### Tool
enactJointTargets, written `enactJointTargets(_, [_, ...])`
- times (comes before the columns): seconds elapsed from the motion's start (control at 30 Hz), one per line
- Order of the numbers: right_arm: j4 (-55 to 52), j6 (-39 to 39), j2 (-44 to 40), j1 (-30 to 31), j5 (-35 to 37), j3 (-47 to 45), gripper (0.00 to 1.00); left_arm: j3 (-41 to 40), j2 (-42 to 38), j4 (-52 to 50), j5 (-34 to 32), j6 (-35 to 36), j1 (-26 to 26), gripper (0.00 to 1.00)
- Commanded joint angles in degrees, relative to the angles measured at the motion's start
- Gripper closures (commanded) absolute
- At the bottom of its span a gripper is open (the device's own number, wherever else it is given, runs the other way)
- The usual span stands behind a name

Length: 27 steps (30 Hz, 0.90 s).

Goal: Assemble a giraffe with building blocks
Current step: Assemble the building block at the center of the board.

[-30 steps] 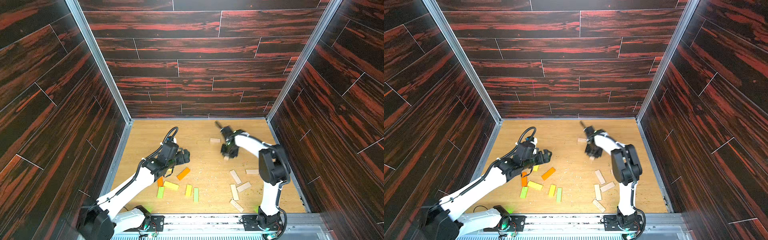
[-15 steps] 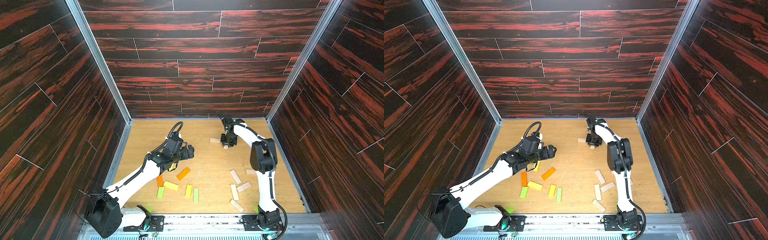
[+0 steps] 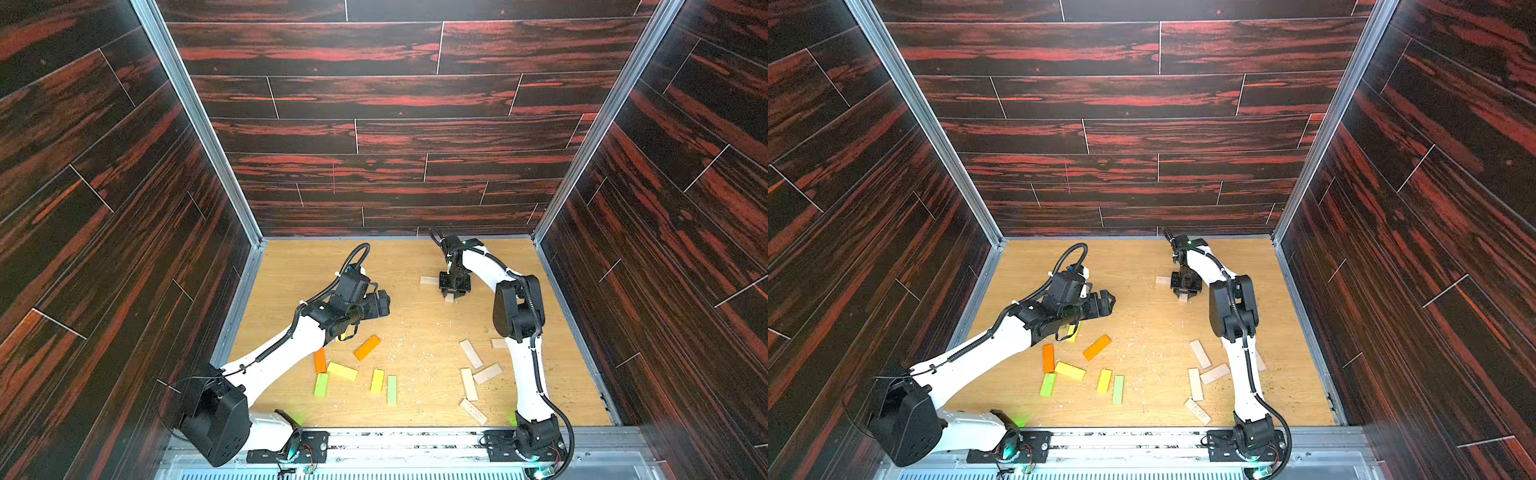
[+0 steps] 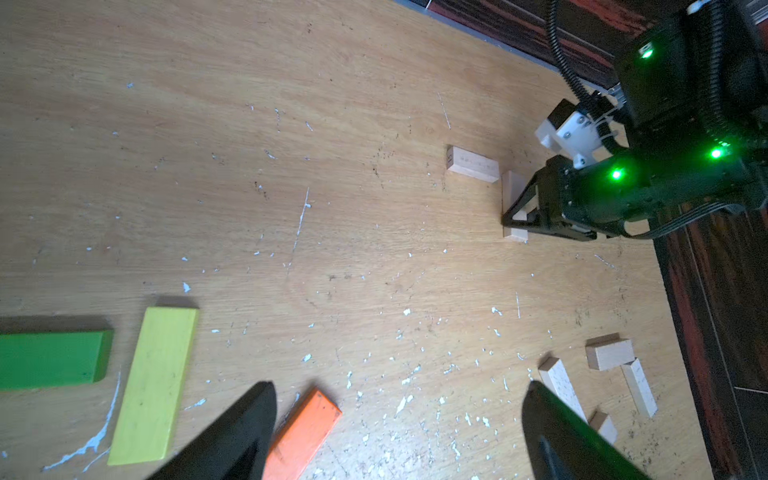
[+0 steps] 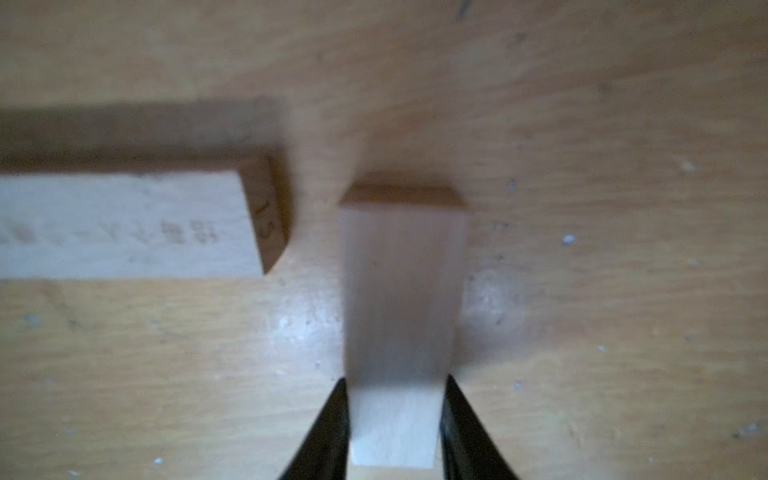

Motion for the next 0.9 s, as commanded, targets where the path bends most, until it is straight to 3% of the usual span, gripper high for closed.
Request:
enactJointTargets(0.0, [-2.13,-0.09,2.9,0.17,-1.07,1.77,0.53,2.02,0.17,0.23,0.23,0.27,0.23,0.05])
enactJointTargets(0.1, [-2.44,0.22,2.72,0.43,-0.93,1.61,0.46,2.53,0.73,-0.01,0.18,0.49,0.28,0.05])
enactJointTargets(0.27, [-2.58,1.04,2.09,0.88,0.12,0.2,0.46,3.09,1.6,-0.1,0.55,0.49,0.23,0.05])
enactJointTargets(0.6, [-2.66,1.45,3.43,1.31,0.83,0.33,0.68,3.36,1.98,-0.67,0.11,0.8,0.23,0.05])
enactJointTargets(0.87, [-4.03,1.15,5.84,1.49,0.81,4.07,0.7,3.28,1.89,-1.02,-0.06,0.85,0.26,0.05])
